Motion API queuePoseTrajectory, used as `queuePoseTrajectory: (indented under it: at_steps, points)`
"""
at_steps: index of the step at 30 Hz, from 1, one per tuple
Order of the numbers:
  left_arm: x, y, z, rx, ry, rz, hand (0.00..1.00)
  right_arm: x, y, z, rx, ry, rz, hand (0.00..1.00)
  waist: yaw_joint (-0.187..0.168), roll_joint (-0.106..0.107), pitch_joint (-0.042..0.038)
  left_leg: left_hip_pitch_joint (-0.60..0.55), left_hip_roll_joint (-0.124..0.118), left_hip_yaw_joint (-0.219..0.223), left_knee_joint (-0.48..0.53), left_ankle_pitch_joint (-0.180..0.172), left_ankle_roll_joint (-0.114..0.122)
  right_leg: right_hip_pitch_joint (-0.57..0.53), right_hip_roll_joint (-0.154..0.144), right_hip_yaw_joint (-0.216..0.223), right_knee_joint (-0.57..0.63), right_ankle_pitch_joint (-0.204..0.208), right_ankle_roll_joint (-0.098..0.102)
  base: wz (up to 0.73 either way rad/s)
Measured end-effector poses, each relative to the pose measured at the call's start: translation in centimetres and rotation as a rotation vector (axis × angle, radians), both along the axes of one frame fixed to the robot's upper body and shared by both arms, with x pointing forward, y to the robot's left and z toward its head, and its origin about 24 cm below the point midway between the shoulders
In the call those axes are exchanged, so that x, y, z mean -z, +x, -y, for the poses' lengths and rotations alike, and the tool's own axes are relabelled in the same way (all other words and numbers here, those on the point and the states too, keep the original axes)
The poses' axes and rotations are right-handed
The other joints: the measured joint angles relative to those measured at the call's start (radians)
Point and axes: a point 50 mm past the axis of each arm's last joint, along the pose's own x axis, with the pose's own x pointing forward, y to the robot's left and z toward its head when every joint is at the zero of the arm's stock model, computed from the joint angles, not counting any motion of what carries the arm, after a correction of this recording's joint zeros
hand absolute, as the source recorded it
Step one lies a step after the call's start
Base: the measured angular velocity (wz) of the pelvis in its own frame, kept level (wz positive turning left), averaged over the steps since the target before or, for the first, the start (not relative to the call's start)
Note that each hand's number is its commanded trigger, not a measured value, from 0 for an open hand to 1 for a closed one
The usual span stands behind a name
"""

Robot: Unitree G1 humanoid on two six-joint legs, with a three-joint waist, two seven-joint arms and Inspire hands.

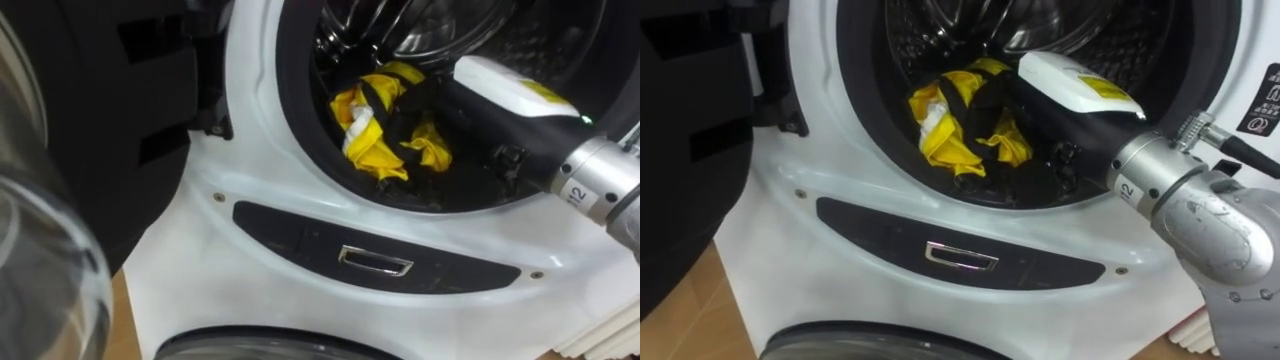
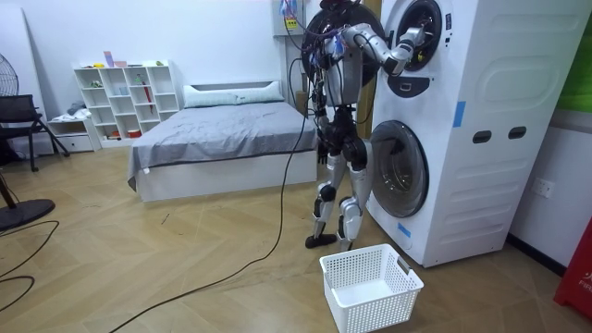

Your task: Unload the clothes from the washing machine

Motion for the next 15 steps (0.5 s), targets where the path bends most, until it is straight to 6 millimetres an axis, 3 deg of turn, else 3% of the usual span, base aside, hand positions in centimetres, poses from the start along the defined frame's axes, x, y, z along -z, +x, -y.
queuePoseTrajectory:
  at_steps: [8, 15]
  points:
    - [0.0, -0.4, 0.0, -0.002, 0.030, 0.011, 0.00, -0.8, -0.6, -0.2, -0.027, 0.019, 0.035, 1.00, -0.002, 0.006, 0.0038, 0.000, 0.001, 0.020, 0.000, 0.000, 0.000, -0.011, 0.001, 0.011, 0.001, 0.001, -0.002, -0.05]
    - [0.0, -2.0, 0.0, -0.045, 0.037, 0.026, 0.00, -0.2, -3.8, 1.6, -0.100, 0.151, 0.034, 1.00, -0.039, 0.022, 0.0046, 0.005, 0.002, 0.051, 0.002, 0.000, -0.001, -0.009, 0.003, 0.030, -0.002, 0.002, -0.004, -0.07]
